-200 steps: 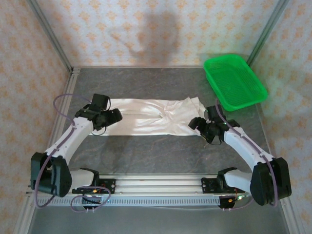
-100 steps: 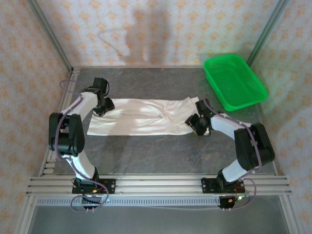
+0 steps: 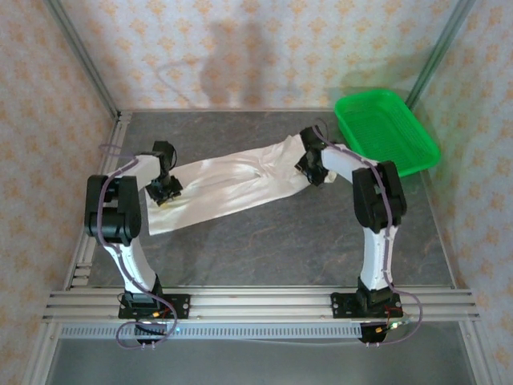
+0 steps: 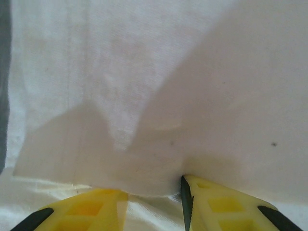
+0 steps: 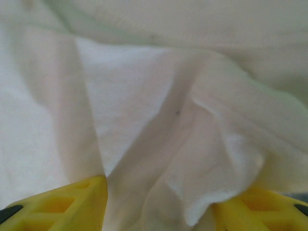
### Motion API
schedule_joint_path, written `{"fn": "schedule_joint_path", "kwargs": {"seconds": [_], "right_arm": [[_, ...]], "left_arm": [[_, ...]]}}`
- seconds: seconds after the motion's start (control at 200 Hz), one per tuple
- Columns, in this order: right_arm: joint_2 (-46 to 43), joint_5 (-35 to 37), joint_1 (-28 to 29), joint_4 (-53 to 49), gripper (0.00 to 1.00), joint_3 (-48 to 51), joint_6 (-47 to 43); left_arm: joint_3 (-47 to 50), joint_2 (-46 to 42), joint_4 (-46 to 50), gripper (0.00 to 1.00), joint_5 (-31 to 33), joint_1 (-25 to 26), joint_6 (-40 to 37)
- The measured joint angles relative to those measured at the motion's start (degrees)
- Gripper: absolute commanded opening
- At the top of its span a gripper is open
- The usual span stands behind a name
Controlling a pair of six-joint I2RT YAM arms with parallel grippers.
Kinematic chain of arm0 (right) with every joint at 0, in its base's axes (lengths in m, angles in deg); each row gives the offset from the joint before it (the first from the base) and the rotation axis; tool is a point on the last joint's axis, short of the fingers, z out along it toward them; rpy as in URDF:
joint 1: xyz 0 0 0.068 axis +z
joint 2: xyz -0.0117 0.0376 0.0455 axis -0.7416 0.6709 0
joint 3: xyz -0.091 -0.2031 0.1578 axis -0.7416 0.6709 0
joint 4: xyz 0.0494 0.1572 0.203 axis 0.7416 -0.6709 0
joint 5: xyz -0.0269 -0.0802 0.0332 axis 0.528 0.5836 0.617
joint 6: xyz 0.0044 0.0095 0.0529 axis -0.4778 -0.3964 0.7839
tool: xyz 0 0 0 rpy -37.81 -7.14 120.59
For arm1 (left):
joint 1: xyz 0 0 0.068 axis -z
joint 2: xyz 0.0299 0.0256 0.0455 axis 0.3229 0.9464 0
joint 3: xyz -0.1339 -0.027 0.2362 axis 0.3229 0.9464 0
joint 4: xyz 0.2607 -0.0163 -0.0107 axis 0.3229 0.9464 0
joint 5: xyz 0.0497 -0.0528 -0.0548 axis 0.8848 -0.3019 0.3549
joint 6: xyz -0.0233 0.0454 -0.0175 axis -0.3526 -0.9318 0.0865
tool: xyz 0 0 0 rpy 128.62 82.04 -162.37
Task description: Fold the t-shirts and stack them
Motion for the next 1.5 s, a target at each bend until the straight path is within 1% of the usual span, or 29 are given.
{"fn": "schedule_joint_path", "kwargs": {"seconds": [0.18,0.265,0.38,0.52,0.661,0.781,0.851,0.896,1.016,1.116,1.181,1.241,1.371,1.496], "right_arm": [[11.6,3.6,0.0,-5.1,0.61,-18.6,-0.8],[16.2,4.1,0.0,-7.2,0.63,-26.2,-1.0],[22.0,3.5,0.0,-8.5,0.66,-36.1,-1.7],[28.0,1.1,-0.1,-9.5,0.71,-46.9,-3.3],[28.8,-1.0,-0.6,-9.8,0.74,-49.3,-5.3],[28.4,-3.2,-1.8,-10.2,0.80,-49.3,-7.9],[26.2,-4.5,-2.9,-10.0,0.82,-46.1,-9.7],[23.3,-5.4,-3.6,-9.7,0.84,-42.2,-10.6],[13.3,-7.7,-5.1,-8.0,0.85,-29.9,-13.3],[3.3,-9.6,-5.7,-5.7,0.86,-20.1,-15.1],[-4.0,-10.8,-5.7,-4.3,0.87,-13.6,-16.2],[-10.8,-11.8,-5.7,-2.9,0.87,-7.5,-16.9],[-23.7,-14.4,-5.7,-0.8,0.88,5.0,-18.3],[-31.7,-16.5,-5.7,-0.6,0.88,13.5,-19.3]], "left_arm": [[10.3,-8.0,-1.7,0.35,-3.7,0.2,3.4],[14.1,-11.2,-2.5,0.35,-4.7,2.3,5.1],[17.7,-14.1,-3.3,0.36,-6.1,9.2,8.5],[20.4,-16.7,-5.3,0.37,-8.6,17.6,14.8],[22.1,-18.8,-6.7,0.40,-11.8,24.8,21.1],[21.6,-19.1,-6.3,0.45,-14.2,32.1,25.3],[20.3,-19.1,-5.2,0.48,-15.4,35.9,26.8],[19.1,-19.4,-4.2,0.49,-15.5,37.1,27.2],[12.9,-20.0,0.5,0.53,-14.1,37.4,26.5],[5.2,-19.0,3.5,0.53,-11.8,37.4,23.3],[0.3,-16.5,5.1,0.52,-9.8,37.4,20.3],[-2.1,-13.7,5.7,0.52,-7.8,37.4,17.7],[-2.4,-7.1,6.8,0.51,-5.2,37.5,14.1],[-2.4,-1.0,6.9,0.51,-4.9,38.9,12.9]]}}
